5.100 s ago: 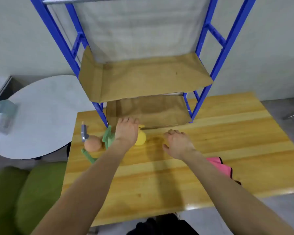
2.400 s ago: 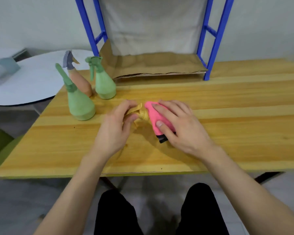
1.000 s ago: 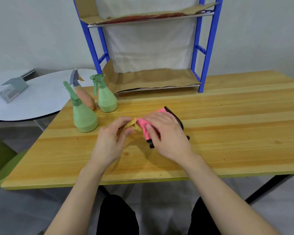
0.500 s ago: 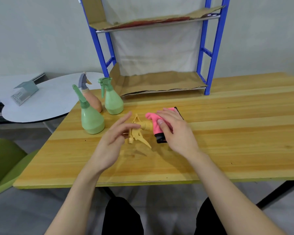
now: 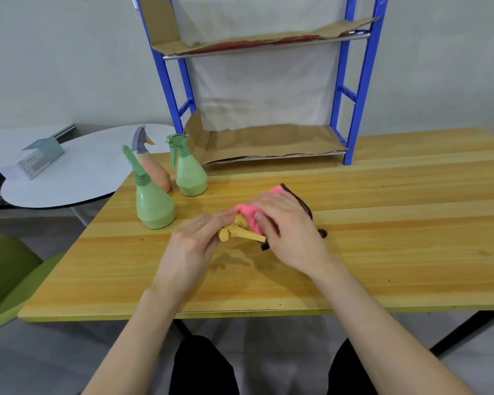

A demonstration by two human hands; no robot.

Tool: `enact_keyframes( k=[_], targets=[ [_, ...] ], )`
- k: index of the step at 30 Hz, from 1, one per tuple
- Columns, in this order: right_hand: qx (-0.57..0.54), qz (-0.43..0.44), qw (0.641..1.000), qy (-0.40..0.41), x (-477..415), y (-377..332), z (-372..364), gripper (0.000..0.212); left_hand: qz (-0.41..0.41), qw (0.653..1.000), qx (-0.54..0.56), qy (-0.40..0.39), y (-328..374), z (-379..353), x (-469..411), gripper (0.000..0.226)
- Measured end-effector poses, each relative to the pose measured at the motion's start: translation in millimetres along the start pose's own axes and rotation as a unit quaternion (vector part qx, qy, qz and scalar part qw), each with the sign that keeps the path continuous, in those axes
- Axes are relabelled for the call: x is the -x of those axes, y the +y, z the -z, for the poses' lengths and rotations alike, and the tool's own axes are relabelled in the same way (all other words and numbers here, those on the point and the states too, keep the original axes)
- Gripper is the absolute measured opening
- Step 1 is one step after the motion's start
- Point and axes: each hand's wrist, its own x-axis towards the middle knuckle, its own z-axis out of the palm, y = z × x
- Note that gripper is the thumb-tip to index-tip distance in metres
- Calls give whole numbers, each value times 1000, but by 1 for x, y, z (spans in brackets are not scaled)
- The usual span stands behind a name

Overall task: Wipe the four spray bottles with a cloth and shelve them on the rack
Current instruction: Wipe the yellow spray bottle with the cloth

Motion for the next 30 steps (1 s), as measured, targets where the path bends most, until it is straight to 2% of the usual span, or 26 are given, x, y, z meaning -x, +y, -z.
enact_keyframes(
  k=[1,2,5,6,7,9,10,11,13,14,16,17,18,19,20,22,23,25,27,29,30],
  targets=[
    [19,31,999,-17,2,4,-2,33,11,1000,1,5,-2,0,2,39],
    [23,26,999,-17,2,10,-1,33,22,1000,3,8,-4,0,4,37],
    [-2,-128,990,64,0,14,8,30,52,999,4,15,-3,-4,9,42],
    [4,-131,989,71,-1,7,7,30,63,998,9,17,-3,-5,9,43],
    [18,-97,994,56,1,-4,3,29,73,997,18,19,-4,-5,9,44],
    [48,30,998,13,12,-12,-9,31,87,996,31,22,-6,-3,10,43],
    [48,49,998,12,12,-7,-8,32,87,995,33,19,-6,-2,10,42],
    [39,21,999,28,10,0,-6,31,85,996,34,17,-5,-3,10,39],
    [13,-105,991,85,4,4,0,29,84,996,33,20,-1,-5,7,34],
    [23,-126,987,94,2,-1,-1,30,89,995,33,24,0,-6,5,30],
    [70,-53,995,48,5,-16,-8,32,107,993,40,27,0,-5,2,26],
    [77,4,997,25,9,-19,-9,33,115,992,43,25,-1,-4,2,24],
    [69,25,997,21,12,-15,-7,33,121,991,47,20,-1,-3,2,23],
    [51,-5,998,31,13,-7,-3,32,128,990,48,17,-2,-2,3,21],
    [19,-80,995,64,12,2,3,31,140,989,41,19,-2,-1,3,17],
    [-13,-274,953,128,9,22,10,31,181,983,14,23,-2,0,4,19],
    [-16,-310,941,136,9,24,12,31,197,980,11,17,-2,-1,3,21],
    [-12,-245,961,126,11,11,7,29,218,974,51,-5,4,-5,-3,13],
    [35,-109,990,87,11,-12,-1,29,240,965,106,4,13,-10,-10,19],
    [87,0,996,33,17,-23,-7,32,261,955,137,40,16,-11,-16,21],
    [92,26,995,25,20,-21,-8,35,275,949,148,49,15,-10,-18,22]
  ],
)
